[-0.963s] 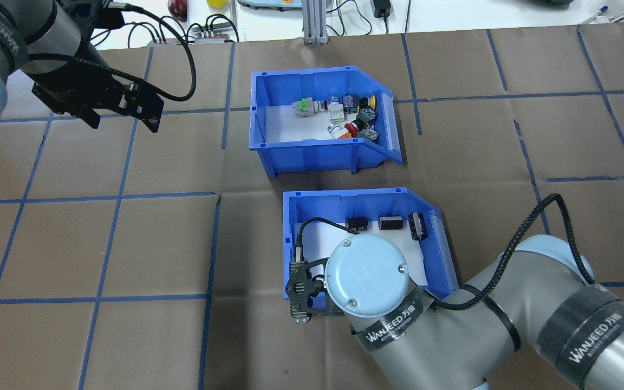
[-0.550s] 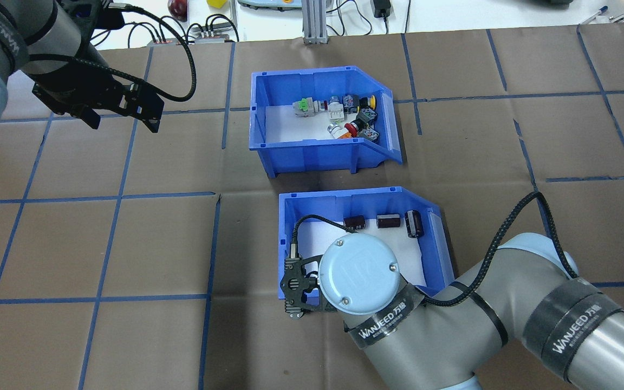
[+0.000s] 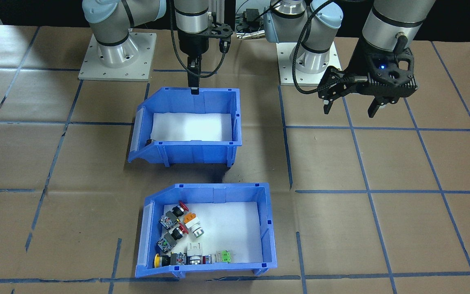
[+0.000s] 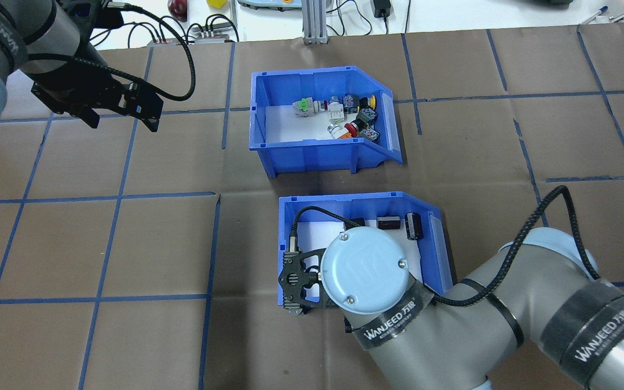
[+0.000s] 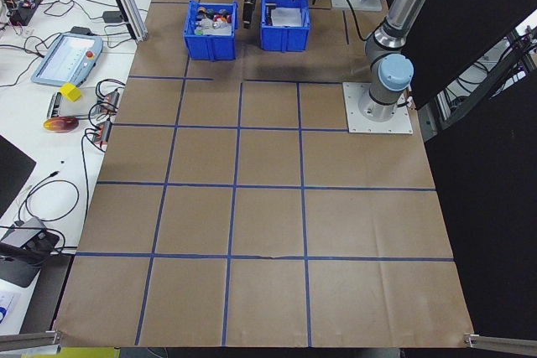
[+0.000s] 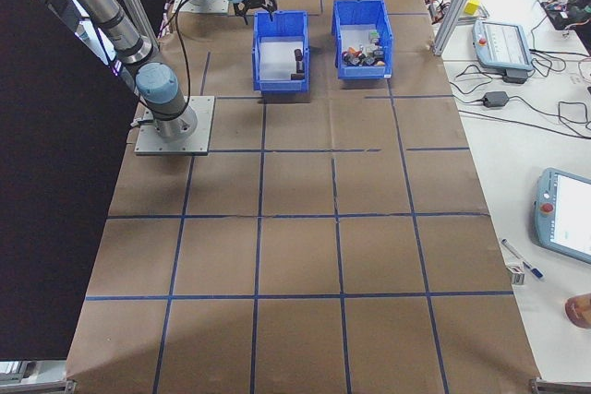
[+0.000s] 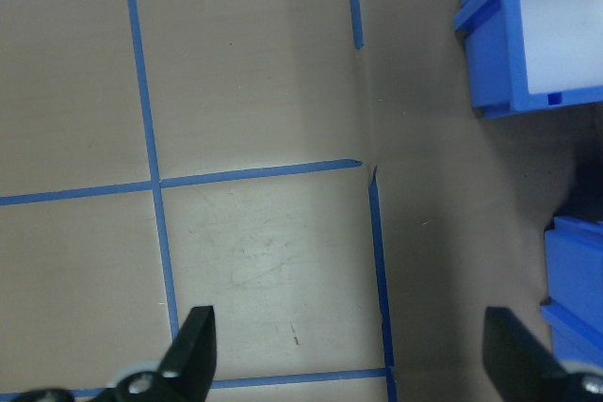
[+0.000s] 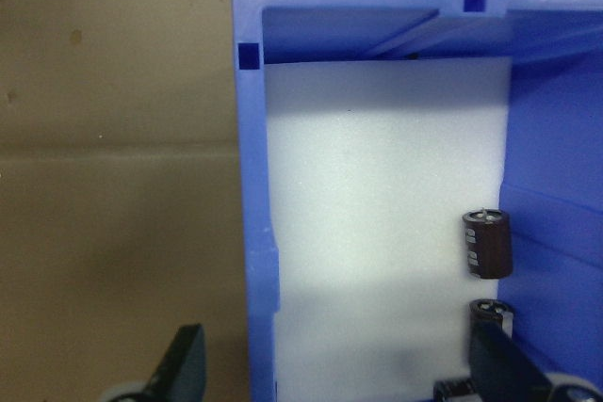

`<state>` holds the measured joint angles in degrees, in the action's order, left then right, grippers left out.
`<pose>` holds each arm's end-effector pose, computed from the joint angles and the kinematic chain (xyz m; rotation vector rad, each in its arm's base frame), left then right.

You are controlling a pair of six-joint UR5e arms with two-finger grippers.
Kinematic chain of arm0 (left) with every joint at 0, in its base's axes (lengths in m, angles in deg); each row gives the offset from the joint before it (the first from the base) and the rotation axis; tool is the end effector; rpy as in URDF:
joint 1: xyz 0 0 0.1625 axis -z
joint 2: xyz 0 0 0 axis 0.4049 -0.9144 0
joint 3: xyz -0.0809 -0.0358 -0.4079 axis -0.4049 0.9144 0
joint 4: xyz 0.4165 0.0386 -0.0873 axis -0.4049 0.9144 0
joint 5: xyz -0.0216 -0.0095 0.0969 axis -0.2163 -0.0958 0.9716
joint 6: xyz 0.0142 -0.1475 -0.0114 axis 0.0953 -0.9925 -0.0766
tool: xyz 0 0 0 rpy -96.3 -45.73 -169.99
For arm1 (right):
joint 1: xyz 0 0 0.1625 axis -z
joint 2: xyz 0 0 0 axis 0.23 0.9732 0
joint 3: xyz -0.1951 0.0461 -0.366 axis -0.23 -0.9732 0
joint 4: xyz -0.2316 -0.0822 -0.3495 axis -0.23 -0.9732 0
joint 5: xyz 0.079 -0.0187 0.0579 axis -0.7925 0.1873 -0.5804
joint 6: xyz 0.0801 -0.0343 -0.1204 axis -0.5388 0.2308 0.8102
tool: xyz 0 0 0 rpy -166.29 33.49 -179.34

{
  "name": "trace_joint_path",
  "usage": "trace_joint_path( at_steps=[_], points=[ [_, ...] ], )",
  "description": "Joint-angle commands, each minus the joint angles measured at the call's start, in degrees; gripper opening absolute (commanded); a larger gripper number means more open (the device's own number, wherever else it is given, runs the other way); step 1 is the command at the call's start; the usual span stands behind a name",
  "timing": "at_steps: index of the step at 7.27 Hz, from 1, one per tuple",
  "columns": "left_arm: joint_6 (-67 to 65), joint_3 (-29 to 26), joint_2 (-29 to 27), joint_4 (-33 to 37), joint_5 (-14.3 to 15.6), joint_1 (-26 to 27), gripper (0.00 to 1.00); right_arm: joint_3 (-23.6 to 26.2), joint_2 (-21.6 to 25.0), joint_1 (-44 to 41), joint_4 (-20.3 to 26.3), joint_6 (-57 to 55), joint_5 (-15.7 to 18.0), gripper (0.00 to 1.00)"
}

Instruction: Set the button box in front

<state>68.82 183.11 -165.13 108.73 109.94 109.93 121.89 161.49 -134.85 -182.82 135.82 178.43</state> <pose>-0.0955 -0.5110 0.4389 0.1606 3.1001 -0.1775 0.3266 -0.2980 0.3004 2.1260 -2.1716 0.1546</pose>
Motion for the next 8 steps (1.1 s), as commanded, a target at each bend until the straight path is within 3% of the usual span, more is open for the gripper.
trace_joint_path(
  at_steps=[1, 3, 4, 8],
  points=[
    [-0.01, -0.05, 0.52, -0.01, 0.02, 0.00, 0.99, -6.37, 1.23, 6.36, 6.28, -0.18, 0.10, 1.00],
    [0.16, -0.13, 0.36, -0.01, -0.07, 0.00, 0.99, -9.45, 1.31, 20.23, 7.77, -4.79, -2.95, 1.00],
    [0.16, -0.14, 0.52, -0.01, 0.02, 0.00, 0.99, -11.64, 1.14, 25.43, 11.78, -14.84, -6.98, 1.00],
    [0.16, -0.05, 0.61, -0.01, -0.07, 0.00, 0.99, -25.52, -5.53, 33.48, 27.69, -50.89, -7.37, 1.00]
  ],
)
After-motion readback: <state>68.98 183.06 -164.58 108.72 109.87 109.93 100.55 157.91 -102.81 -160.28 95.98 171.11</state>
